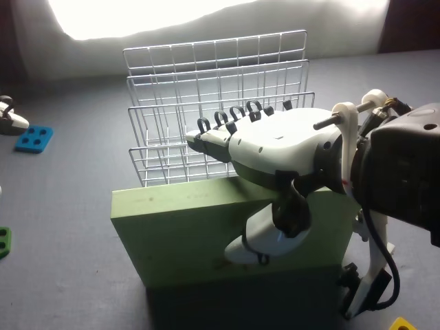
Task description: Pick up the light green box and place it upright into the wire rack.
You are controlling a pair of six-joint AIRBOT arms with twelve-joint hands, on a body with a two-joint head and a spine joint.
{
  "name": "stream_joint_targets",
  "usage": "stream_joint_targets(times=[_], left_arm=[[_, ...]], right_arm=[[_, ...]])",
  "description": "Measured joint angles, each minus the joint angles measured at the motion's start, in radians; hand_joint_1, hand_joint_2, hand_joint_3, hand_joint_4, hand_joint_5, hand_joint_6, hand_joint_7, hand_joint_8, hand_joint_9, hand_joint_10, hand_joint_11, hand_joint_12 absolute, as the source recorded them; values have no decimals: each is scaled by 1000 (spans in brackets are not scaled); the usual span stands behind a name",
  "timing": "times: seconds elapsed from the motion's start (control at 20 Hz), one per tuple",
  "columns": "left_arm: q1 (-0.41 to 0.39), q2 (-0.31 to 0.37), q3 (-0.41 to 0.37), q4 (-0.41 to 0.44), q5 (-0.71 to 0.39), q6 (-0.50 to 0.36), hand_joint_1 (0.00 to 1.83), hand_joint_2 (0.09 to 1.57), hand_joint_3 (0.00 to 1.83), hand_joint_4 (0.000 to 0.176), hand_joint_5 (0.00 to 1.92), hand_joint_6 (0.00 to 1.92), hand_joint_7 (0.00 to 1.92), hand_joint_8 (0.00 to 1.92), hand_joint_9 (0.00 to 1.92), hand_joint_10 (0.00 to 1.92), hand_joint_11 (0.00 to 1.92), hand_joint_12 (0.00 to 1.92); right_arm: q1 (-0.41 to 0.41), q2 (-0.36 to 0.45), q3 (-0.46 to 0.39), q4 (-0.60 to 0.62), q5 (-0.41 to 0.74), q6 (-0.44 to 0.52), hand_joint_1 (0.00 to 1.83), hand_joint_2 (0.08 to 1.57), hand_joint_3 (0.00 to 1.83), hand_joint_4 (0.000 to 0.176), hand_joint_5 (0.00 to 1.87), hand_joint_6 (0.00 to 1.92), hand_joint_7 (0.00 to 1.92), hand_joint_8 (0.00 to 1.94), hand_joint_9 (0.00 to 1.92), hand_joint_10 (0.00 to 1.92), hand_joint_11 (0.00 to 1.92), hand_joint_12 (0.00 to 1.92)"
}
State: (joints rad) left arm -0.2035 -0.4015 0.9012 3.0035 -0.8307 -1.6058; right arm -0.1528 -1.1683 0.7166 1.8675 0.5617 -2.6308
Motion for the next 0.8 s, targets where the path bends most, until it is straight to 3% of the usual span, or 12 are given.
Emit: stream_joint_targets(times=[0.05,0.1,0.15,0.2,0.25,0.3,0.35,0.4,0.5,0.55,0.6,0.8], left_arm=[[0,0,1,0,0,0,0,1178,0,23,201,1,174,2,141,0,0,387],[0,0,2,0,1,0,0,1178,0,23,201,1,174,2,141,0,0,387],[0,0,2,0,1,0,0,1168,0,29,226,8,207,8,153,4,0,445],[0,0,2,0,0,0,0,1168,0,29,226,8,207,8,153,4,0,445],[1,0,2,0,1,0,0,1179,1,40,180,2,208,3,197,10,0,484],[1,0,2,0,1,0,0,1179,1,40,180,2,208,3,197,10,0,484],[2,0,2,0,0,0,0,1180,1,31,197,8,218,3,201,7,0,495],[2,0,2,0,0,0,0,1180,1,31,200,8,228,7,222,15,0,501],[2,0,2,0,0,0,0,1182,1,33,211,8,235,5,238,14,0,486],[3,0,2,0,2,0,0,1182,1,33,211,8,235,5,238,14,0,486],[7,0,2,0,1,0,0,1185,1,17,284,22,277,11,257,12,0,518],[7,0,9,0,0,0,0,1174,0,22,318,19,292,8,262,8,0,577]], right_arm=[[1,0,0,0,0,0,866,976,0,0,0,0,59,6,86,2,1,215],[1,0,0,0,0,0,866,976,0,0,0,0,59,6,86,2,1,215],[5,1,0,8,2,0,941,1061,10,0,210,40,344,25,367,98,0,1066],[6,2,0,14,2,0,941,1061,10,0,210,40,344,25,367,98,0,1066],[8,2,0,14,3,0,1202,1124,8,0,845,784,947,984,760,1034,424,1600],[8,2,0,12,3,-1,1202,1124,8,0,845,784,947,984,760,1034,424,1600],[8,3,0,19,3,2,1239,1136,0,0,1000,818,907,1311,779,1338,533,1695],[8,4,-2,18,3,0,1255,1128,0,0,1024,759,926,1319,785,1396,542,1718],[8,7,-1,18,3,-1,1352,1177,3,0,892,959,863,1334,712,1490,497,1710],[8,8,-1,18,3,-4,1352,1177,3,0,892,959,863,1334,712,1490,497,1710],[12,8,-1,18,5,-5,1241,1182,2,0,934,852,813,1528,712,1640,508,1795],[43,35,-23,25,11,-20,1240,1177,0,0,925,868,842,1486,695,1612,465,1809]])
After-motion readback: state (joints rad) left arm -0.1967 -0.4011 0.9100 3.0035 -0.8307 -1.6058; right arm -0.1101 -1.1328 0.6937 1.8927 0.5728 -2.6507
